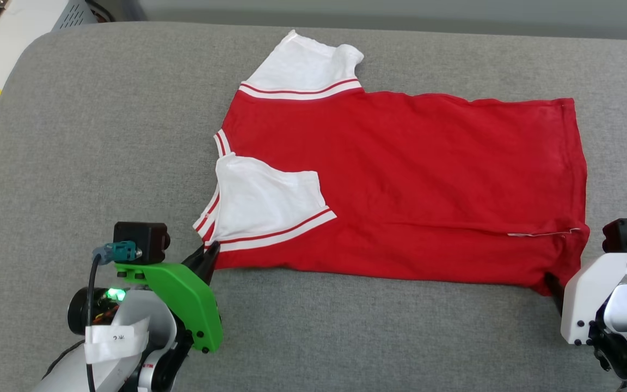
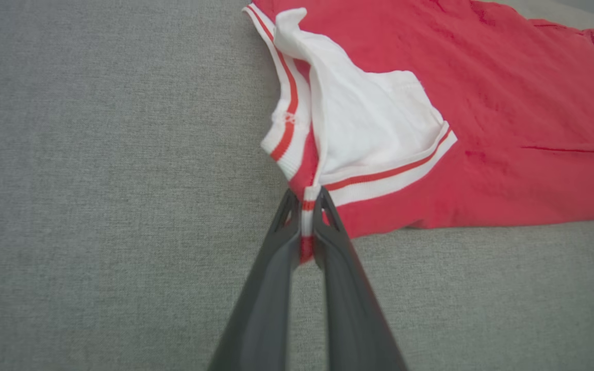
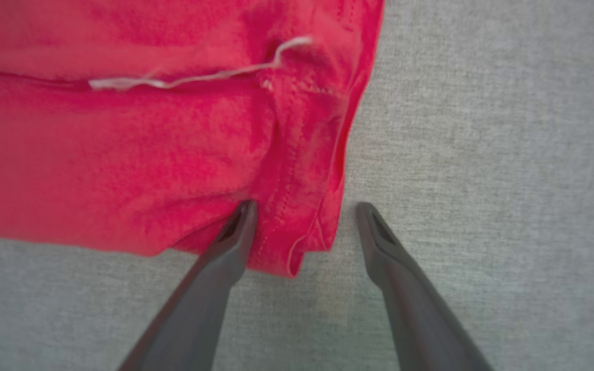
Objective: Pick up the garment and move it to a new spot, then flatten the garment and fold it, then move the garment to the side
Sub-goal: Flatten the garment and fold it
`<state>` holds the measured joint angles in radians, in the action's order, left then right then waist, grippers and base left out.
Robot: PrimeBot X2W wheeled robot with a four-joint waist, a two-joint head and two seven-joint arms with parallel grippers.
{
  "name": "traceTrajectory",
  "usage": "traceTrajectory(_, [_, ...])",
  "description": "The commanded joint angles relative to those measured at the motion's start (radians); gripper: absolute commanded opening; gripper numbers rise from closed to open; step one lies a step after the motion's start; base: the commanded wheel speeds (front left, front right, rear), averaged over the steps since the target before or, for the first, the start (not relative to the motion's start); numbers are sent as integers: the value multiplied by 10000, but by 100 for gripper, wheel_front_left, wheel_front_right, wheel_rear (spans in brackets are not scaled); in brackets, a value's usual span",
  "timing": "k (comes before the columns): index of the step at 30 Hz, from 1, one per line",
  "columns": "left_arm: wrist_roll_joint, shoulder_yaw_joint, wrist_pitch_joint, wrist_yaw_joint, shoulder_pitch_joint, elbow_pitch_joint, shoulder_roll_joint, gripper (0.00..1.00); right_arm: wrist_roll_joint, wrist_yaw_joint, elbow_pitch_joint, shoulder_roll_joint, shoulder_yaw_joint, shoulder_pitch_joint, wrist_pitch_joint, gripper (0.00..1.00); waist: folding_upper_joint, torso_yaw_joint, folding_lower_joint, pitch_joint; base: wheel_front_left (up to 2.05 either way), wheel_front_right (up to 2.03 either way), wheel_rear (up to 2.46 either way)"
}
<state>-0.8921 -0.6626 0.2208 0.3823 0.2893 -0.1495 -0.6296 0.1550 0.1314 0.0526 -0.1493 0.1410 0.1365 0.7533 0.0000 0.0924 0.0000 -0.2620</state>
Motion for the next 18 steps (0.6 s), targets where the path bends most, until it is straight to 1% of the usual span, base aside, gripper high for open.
traceTrajectory(1, [169, -14, -24, -44, -7, 9, -21, 0, 15, -7, 285, 126, -48, 45, 117, 100, 0, 21, 0, -74, 0, 0, 0])
traceTrajectory(2, [172, -26, -22, -58, -1, 31, -22, 0, 38, -7, 365, 140, -81, 36, 175, 78, 0, 21, 0, -94, 0, 0, 0])
traceTrajectory(3, [173, -35, -24, -73, 6, 61, -22, 0, 59, -7, 452, 150, -114, 25, 236, 38, 0, 18, 0, -111, 0, 0, 0])
traceTrajectory(4, [173, -41, -19, -79, 11, 94, -25, 0, 69, -7, 505, 154, -139, 15, 273, 5, 0, 16, 0, -117, 0, 0, 0])
traceTrajectory(5, [177, -52, -7, -87, 19, 146, -32, 0, 86, -7, 556, 157, -161, 7, 302, 0, 0, 15, 0, -110, 0, 0, 0])
traceTrajectory(10, [125, -94, 1, -172, -19, 456, -37, 0, 203, -7, 664, 23, -148, -6, 199, 0, 0, -14, 0, 121, 0, 0, 0])
traceTrajectory(18, [-102, -268, 36, -363, -384, 1026, 16, 0, 531, -7, 429, -481, -79, -307, 244, 0, 0, -133, 0, 856, 0, 0, 0])
